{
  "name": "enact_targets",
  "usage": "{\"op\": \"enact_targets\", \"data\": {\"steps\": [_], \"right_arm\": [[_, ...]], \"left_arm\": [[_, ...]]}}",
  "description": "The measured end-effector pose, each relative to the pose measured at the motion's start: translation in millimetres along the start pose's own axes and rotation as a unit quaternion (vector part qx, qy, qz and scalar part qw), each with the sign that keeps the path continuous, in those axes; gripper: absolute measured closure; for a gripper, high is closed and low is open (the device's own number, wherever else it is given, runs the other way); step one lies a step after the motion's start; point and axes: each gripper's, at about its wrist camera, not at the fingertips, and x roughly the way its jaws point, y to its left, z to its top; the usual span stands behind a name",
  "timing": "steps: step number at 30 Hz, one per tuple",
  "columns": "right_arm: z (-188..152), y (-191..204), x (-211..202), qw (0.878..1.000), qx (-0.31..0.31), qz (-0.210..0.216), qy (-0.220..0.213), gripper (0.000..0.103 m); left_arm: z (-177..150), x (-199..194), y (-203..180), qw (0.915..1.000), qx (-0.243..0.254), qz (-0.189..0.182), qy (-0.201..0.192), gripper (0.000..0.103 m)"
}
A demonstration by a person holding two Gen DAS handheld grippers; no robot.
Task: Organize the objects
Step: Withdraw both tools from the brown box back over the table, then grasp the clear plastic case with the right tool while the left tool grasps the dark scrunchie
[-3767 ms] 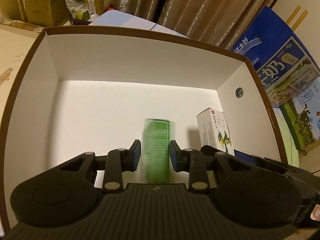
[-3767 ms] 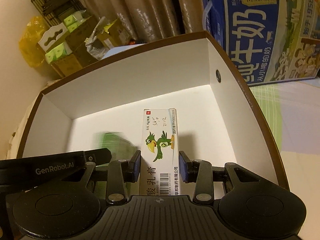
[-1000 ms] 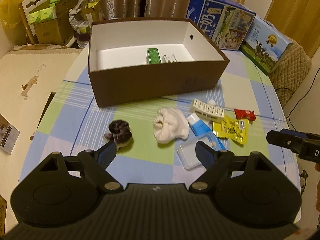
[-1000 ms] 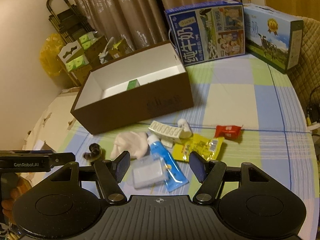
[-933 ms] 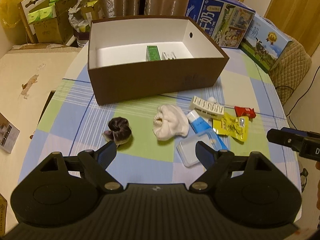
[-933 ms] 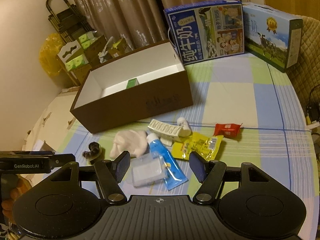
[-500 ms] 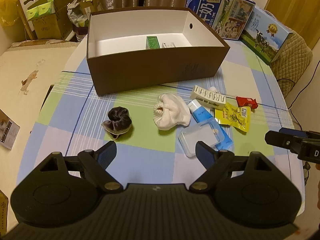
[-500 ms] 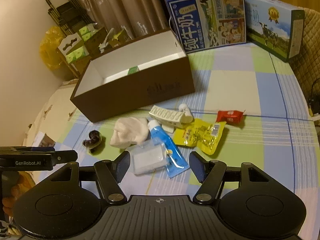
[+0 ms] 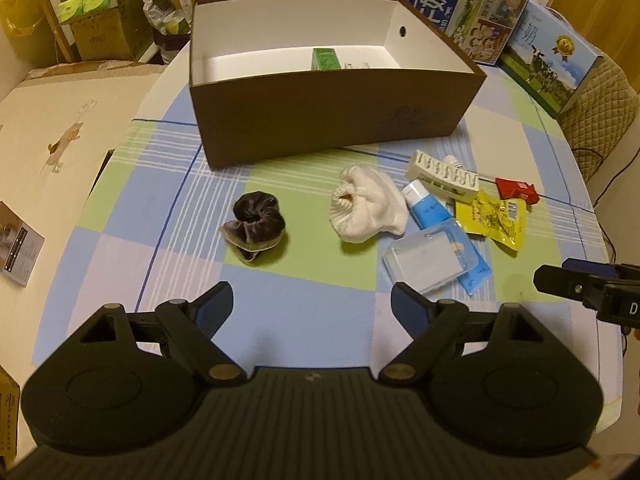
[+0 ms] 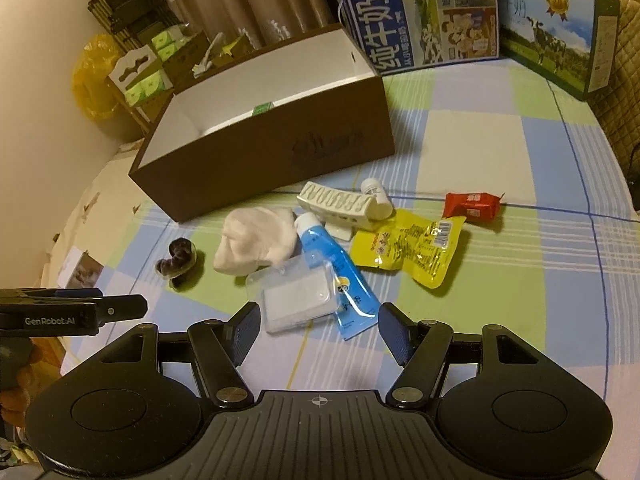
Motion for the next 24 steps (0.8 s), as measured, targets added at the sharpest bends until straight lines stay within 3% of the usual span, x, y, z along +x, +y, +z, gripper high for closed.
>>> {"op": "enact_targets", "data": {"steps": [9, 16, 24], "right_arm": [[9, 9, 33, 1.0, -0.024, 0.01, 0.015, 0.04], [33, 17, 73, 0.996, -0.076, 0.054, 0.012, 0.041], [50, 17, 119, 0.988, -0.125, 0.083, 0.039, 0.041]], "left_arm": [[0, 10, 20, 0.9998, -0.014, 0.013, 0.01, 0.02], [0, 21, 36, 0.9992, -0.027, 0.023, 0.017, 0.02], [0, 33, 56, 0.9977, -0.048, 0.04, 0.028, 0.02]]}}
